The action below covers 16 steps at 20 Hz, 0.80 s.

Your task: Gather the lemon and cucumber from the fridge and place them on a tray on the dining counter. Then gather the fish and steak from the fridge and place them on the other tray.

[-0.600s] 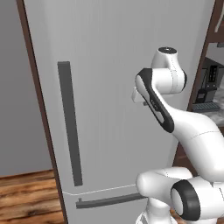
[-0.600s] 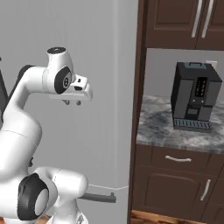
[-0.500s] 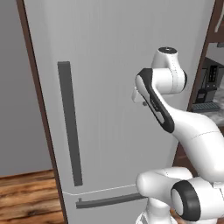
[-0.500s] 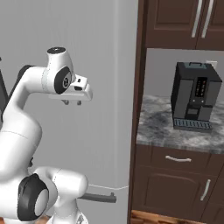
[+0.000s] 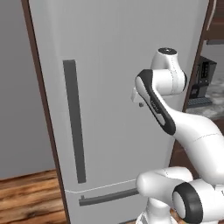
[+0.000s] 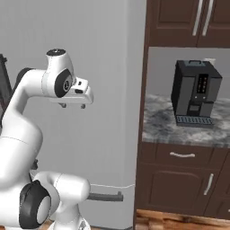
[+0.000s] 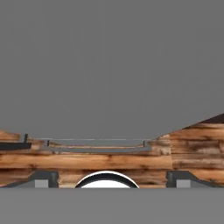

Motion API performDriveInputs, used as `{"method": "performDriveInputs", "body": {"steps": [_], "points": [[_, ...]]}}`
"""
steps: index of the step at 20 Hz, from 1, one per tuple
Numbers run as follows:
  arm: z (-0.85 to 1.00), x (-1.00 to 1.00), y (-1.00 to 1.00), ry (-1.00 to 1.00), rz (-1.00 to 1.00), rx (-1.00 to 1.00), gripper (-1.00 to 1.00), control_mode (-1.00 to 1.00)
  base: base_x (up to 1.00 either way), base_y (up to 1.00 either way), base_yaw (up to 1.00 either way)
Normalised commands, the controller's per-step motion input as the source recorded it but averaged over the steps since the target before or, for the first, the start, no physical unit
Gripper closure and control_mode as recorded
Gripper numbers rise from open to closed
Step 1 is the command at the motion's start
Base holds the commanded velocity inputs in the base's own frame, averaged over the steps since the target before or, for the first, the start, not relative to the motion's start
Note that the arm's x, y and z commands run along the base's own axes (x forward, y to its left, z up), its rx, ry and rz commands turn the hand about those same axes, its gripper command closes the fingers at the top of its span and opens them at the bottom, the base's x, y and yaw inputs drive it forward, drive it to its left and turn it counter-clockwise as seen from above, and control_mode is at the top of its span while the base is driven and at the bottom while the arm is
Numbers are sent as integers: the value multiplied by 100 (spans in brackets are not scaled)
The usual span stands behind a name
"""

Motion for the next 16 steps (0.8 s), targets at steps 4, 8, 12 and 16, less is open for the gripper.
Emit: {"method": "performDriveInputs", "body": {"steps": [4,8,12,16], "points": [[0,0,0,0,0,0,-100,100,-6,68,-24],[0,0,0,0,0,0,-100,100,-42,58,-21],[0,0,0,0,0,0,-100,100,-65,44,-18],[0,0,0,0,0,0,-100,100,-28,53,-12]]}}
